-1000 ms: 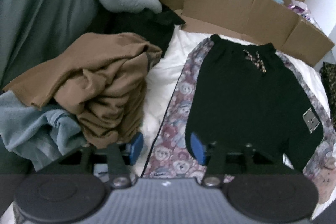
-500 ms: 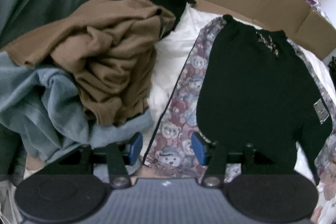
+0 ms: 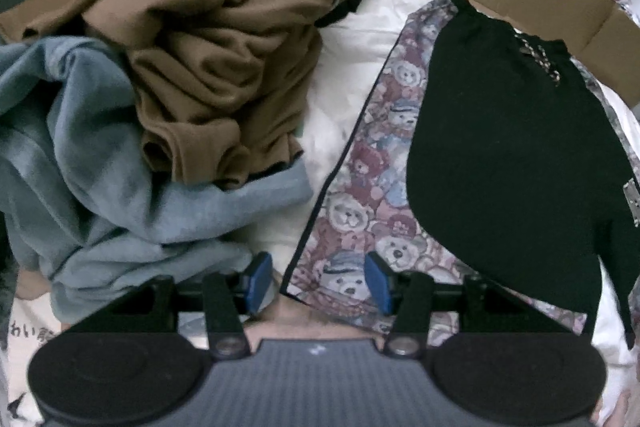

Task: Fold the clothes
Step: 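Move the right tool to the black leg hem and grasp it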

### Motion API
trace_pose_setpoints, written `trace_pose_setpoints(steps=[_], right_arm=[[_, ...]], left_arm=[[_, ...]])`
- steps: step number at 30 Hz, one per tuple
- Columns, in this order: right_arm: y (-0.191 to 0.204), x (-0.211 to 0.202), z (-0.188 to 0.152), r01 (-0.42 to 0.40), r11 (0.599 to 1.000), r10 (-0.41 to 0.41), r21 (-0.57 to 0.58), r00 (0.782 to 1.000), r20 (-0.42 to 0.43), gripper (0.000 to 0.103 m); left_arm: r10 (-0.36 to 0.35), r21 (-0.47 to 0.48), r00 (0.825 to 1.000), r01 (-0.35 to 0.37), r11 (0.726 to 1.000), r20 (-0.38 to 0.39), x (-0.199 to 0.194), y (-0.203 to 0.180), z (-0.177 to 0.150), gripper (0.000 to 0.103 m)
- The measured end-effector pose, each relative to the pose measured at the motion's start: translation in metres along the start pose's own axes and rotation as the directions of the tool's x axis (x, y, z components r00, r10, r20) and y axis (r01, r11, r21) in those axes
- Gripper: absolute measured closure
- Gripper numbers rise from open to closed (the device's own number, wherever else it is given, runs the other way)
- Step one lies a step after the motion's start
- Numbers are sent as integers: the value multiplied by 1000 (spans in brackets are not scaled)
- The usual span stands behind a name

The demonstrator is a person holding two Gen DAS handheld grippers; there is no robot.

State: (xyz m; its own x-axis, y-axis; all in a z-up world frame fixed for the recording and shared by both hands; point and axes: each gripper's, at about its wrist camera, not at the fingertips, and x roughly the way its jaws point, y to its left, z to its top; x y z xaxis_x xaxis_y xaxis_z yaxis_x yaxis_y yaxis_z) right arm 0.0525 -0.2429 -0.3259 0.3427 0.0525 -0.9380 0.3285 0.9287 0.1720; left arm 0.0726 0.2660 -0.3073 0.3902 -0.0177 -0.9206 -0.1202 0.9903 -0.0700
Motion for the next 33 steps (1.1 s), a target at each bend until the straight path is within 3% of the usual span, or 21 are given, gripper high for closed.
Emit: trace_pose_setpoints(steps=[7, 11, 17, 21, 25, 30, 33], right_arm=[[-11, 27, -21, 56, 998, -53, 34, 995, -83, 72], [-8, 13, -27, 49, 997, -45, 57, 997, -69, 72], [26, -9, -32, -53, 998, 53, -18, 998, 19, 71], [54, -2, -33, -168, 982, 167, -87, 986, -15, 71], [81, 9, -40, -266, 958, 258, -108, 963, -82, 71], [107, 17, -49, -323, 939, 311, -119, 944, -109, 71], [110, 23, -51, -331, 937, 317, -114, 940, -122, 71]], left_arm=[[-11, 38, 1000, 11, 999, 2, 18, 1, 0, 50], [-7, 34, 1000, 6, 999, 11, 24, 7, 0, 54], [8, 67, 999, -10, 998, 38, 30, 15, -3, 57], [25, 69, 998, -29, 997, 53, 35, 23, -8, 58], [-11, 35, 998, 9, 999, 57, 37, 27, -13, 58], [-74, 18, 995, 73, 997, 72, 34, 27, -18, 58], [-88, 20, 995, 87, 996, 41, 41, 27, -19, 58]])
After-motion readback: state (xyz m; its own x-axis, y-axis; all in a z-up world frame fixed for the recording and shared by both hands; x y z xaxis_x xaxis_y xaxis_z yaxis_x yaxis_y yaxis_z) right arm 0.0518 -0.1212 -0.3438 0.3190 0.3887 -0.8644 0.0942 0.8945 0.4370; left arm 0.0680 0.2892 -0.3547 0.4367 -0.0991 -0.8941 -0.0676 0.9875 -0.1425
